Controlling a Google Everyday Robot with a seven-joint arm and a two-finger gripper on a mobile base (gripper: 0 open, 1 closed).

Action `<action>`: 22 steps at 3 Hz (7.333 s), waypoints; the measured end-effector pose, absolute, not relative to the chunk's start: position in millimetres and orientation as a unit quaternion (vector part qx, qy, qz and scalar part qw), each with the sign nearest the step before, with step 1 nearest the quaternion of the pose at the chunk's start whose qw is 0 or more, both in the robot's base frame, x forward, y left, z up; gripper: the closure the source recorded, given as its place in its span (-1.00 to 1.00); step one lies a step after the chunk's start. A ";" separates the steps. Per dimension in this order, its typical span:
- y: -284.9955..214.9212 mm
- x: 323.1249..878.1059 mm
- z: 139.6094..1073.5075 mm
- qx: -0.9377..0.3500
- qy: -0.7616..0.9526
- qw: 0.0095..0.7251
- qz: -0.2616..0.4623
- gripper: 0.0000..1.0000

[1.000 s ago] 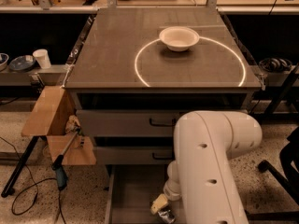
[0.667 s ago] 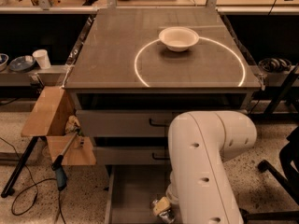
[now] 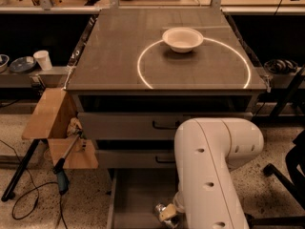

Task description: Pick redbull can from bottom drawer and place on counter

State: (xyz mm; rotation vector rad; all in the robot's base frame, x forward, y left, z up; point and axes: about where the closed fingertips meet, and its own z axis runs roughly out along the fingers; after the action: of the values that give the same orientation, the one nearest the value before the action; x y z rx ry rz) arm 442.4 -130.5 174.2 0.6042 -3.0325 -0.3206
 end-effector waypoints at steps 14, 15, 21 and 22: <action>-97.7 412.4 112.8 0.177 -0.972 0.076 -0.138 0.28; -97.7 412.4 112.8 0.177 -0.972 0.076 -0.138 0.73; -104.2 418.7 187.9 0.202 -0.972 -0.013 -0.119 1.00; -106.3 419.9 198.4 0.199 -0.973 -0.030 -0.115 1.00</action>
Offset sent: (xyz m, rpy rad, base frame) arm 0.0160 0.0025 0.0165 0.0026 -0.0412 0.0193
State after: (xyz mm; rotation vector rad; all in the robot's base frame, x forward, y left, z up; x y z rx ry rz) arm 419.9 -106.3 198.4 0.6383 -3.1167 -0.3679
